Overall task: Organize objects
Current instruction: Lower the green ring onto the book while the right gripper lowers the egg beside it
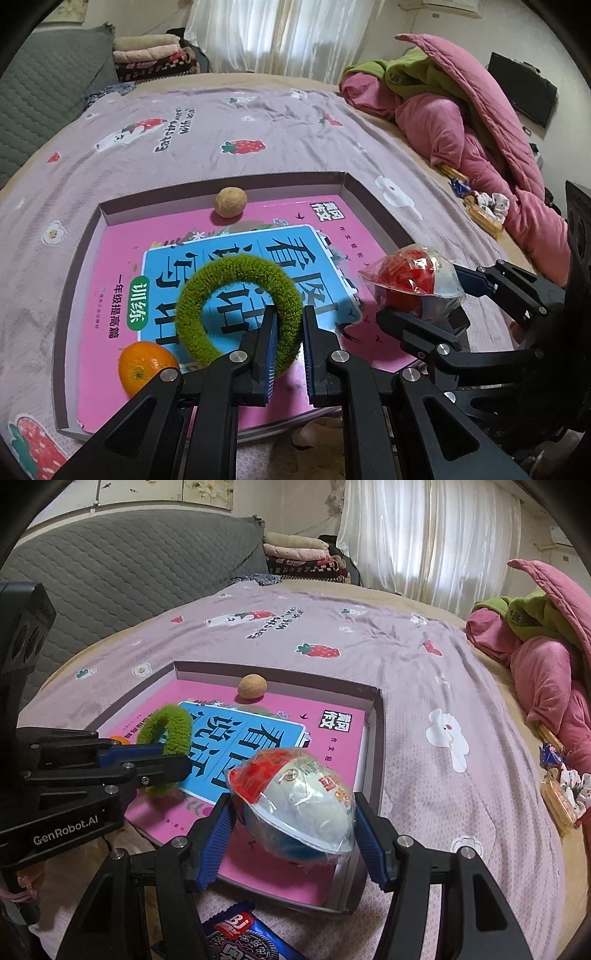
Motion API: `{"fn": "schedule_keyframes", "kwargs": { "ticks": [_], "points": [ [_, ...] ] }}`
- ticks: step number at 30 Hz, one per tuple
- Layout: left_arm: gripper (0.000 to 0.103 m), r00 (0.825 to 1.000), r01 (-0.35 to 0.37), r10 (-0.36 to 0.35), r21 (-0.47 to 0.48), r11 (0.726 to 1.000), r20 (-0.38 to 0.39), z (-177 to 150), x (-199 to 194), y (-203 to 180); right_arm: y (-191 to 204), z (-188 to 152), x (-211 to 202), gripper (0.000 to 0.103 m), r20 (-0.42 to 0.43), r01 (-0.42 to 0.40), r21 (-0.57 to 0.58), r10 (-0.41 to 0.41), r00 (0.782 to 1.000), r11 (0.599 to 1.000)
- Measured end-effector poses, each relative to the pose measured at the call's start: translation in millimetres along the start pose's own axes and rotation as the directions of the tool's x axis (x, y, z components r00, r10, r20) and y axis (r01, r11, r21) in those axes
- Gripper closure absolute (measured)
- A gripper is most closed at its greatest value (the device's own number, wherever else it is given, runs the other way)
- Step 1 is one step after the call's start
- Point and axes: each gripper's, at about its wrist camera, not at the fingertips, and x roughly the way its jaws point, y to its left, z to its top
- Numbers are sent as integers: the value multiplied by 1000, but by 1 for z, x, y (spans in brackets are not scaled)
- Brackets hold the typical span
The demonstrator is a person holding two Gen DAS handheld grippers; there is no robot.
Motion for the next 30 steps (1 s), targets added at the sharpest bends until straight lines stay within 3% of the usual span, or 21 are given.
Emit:
{"fn": "schedule_keyframes", "kwargs": {
  "ticks": [30],
  "points": [
    [89, 999, 26, -26, 9, 1000, -43, -4, 14, -7, 5, -5, 10, 40, -49, 3, -29, -5, 999, 1000]
  ]
}}
